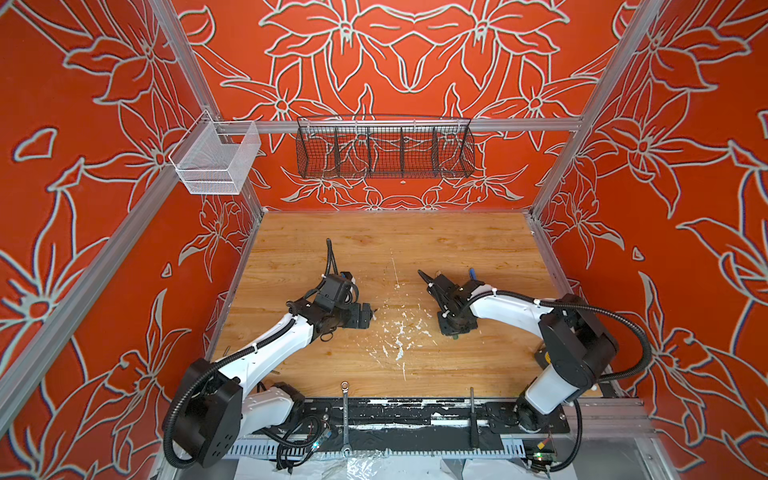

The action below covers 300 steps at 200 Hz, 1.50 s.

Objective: Insert the pens into the pen caps
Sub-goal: 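Lower the left gripper onto the green pen body and close it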

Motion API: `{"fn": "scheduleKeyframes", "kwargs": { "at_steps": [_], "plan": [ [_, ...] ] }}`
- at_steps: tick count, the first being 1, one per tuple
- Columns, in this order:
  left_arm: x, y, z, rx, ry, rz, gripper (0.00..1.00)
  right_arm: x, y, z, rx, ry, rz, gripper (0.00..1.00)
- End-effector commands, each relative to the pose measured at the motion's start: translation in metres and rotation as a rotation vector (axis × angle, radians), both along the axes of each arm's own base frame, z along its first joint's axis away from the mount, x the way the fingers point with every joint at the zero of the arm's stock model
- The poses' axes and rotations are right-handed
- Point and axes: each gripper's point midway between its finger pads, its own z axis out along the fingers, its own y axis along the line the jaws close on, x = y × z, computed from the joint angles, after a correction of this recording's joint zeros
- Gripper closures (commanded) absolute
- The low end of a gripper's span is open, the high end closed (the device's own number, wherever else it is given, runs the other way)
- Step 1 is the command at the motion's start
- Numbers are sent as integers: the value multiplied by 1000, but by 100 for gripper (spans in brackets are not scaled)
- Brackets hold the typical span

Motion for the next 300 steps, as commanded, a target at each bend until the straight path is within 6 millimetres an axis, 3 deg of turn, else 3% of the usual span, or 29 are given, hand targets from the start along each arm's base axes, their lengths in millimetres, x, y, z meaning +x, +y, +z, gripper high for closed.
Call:
{"fn": "scheduleKeyframes", "kwargs": {
  "at_steps": [1, 93, 223, 248, 270, 300],
  "plan": [
    [-7, 7, -11, 38, 42, -4, 3, 1, -4, -2, -51, 10, 19, 80],
    [-9, 12, -29, 94, 148, 26, 3, 3, -4, -4, -88, 44, 77, 80],
    [20, -6, -35, 138, 172, -76, 3, 5, 8, 31, 52, -60, 76, 96],
    [8, -22, -50, 69, 278, -133, 3, 6, 17, 39, 121, -86, 74, 97],
    [-6, -20, -64, 61, 359, -115, 0, 5, 22, 42, 163, -99, 73, 97],
    [-17, -24, -56, 11, 348, -85, 4, 5, 23, 42, 175, -101, 76, 97]
  ]
}}
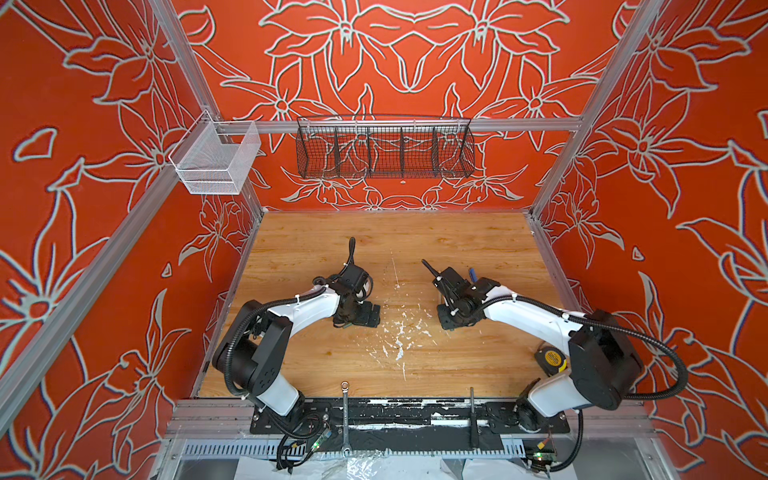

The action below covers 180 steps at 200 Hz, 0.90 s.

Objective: Insert the pens into the pen caps
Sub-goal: 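Lower the left gripper onto the green pen body and close it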

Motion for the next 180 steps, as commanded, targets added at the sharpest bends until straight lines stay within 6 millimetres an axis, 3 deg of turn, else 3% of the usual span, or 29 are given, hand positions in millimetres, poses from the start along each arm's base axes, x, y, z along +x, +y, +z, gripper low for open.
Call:
{"fn": "scheduleKeyframes", "kwargs": {
  "at_steps": [1, 44, 81, 108, 137, 180],
  "plan": [
    [-24, -1, 1, -41, 65, 30, 4, -4, 3, -1, 32, 5, -4, 97],
    [-48, -6, 2, 19, 84, 49, 29, -4, 6, -5, 46, 12, 5, 98],
    [-62, 1, -15, 160, 113, 60, 36, -4, 8, -6, 58, 9, 10, 98],
    [-63, 7, -22, 207, 123, 67, 44, -5, 6, -5, 60, 2, 5, 98],
    [-58, 7, -22, 228, 87, 57, 62, -6, 3, -3, 62, -14, -5, 98],
    [-50, -17, -17, 194, 27, -36, 70, -6, 2, 2, 82, -34, -19, 99]
  ]
}}
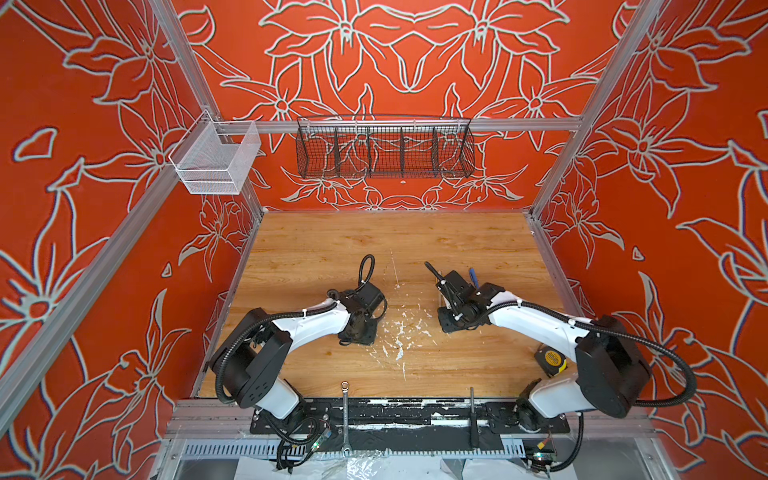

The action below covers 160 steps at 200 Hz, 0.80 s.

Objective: Insert the pens into the pen caps
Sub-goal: 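Lower the left gripper onto the green pen body and close it, then lift the green pen upright with the left gripper while the right raises the green cap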

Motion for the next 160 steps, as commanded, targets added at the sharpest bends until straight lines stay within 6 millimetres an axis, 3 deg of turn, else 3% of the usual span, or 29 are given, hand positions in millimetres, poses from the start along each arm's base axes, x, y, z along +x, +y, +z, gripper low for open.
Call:
{"fn": "scheduleKeyframes", "kwargs": {
  "at_steps": [1, 21, 68, 92, 127, 160],
  "plan": [
    [0, -11, -5, 16, -10, -57, 70, 0, -3, 4, 13, -20, -27, 99],
    [-5, -18, -9, -9, 15, -80, 82, 1, -3, 5, 22, -25, -32, 99],
    [-9, -16, -13, -7, 12, -68, 100, 4, 1, 11, 53, -45, -33, 100],
    [-2, -19, -4, -19, -41, -77, 100, 7, 6, 19, 91, -71, -30, 100],
    [17, -39, 31, -126, -196, -131, 100, 16, 18, 38, 173, -143, -13, 100],
    [30, -76, 98, -373, -478, -216, 100, 25, 33, 80, 301, -272, 30, 100]
  ]
}}
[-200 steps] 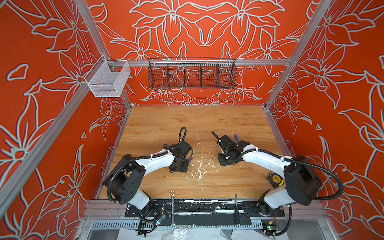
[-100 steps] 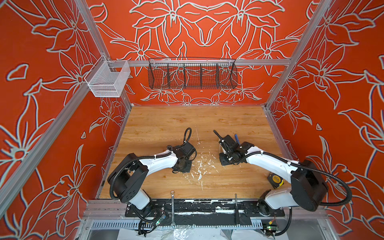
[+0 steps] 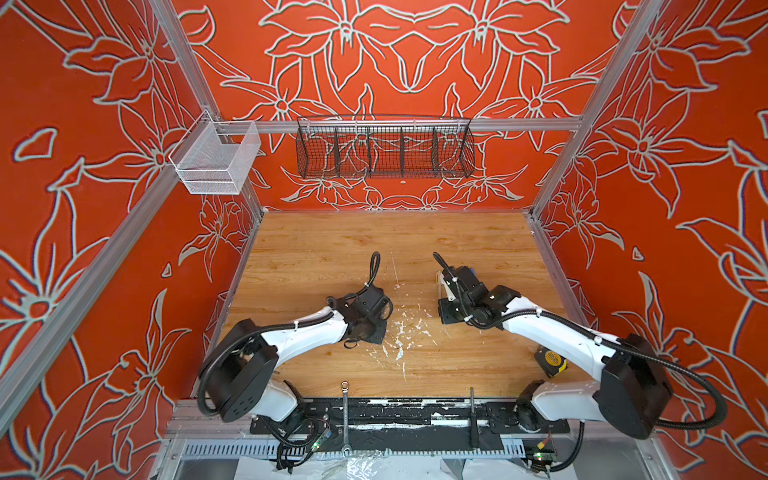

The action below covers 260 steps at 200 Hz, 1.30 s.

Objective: Insert the pens into the pen caps
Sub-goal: 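Lift the green pen upright with the left gripper while the right raises the green cap, then bring the green cap above the green pen nib with the right gripper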

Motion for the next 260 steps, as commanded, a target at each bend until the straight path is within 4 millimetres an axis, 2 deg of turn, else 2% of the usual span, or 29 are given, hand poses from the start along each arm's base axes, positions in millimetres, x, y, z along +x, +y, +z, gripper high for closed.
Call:
{"fn": "scheduleKeyframes", "kwargs": {
  "at_steps": [1, 20, 41, 70, 116, 177, 202, 222, 260],
  "plan": [
    [15, -35, 59, -219, -242, -85, 100, 7, 13, 32, 114, -101, 28, 100],
    [13, -49, 95, -364, -385, -136, 100, 12, 16, 65, 172, -201, 46, 100],
    [9, -57, 121, -430, -486, -179, 100, 15, 14, 105, 248, -310, 51, 100],
    [3, -74, 142, -457, -584, -241, 100, 17, 15, 155, 380, -447, 56, 100],
    [-6, -98, 165, -468, -680, -323, 100, 20, 17, 204, 493, -564, 75, 100],
    [-7, -102, 166, -467, -707, -334, 100, 12, 22, 241, 586, -660, 125, 100],
    [-2, -95, 166, -442, -800, -287, 100, 6, 20, 253, 596, -719, 156, 100],
    [6, -93, 165, -386, -884, -242, 100, 4, 17, 259, 553, -739, 176, 100],
    [17, -110, 166, -351, -949, -241, 100, 2, 19, 262, 544, -756, 204, 100]
  ]
}}
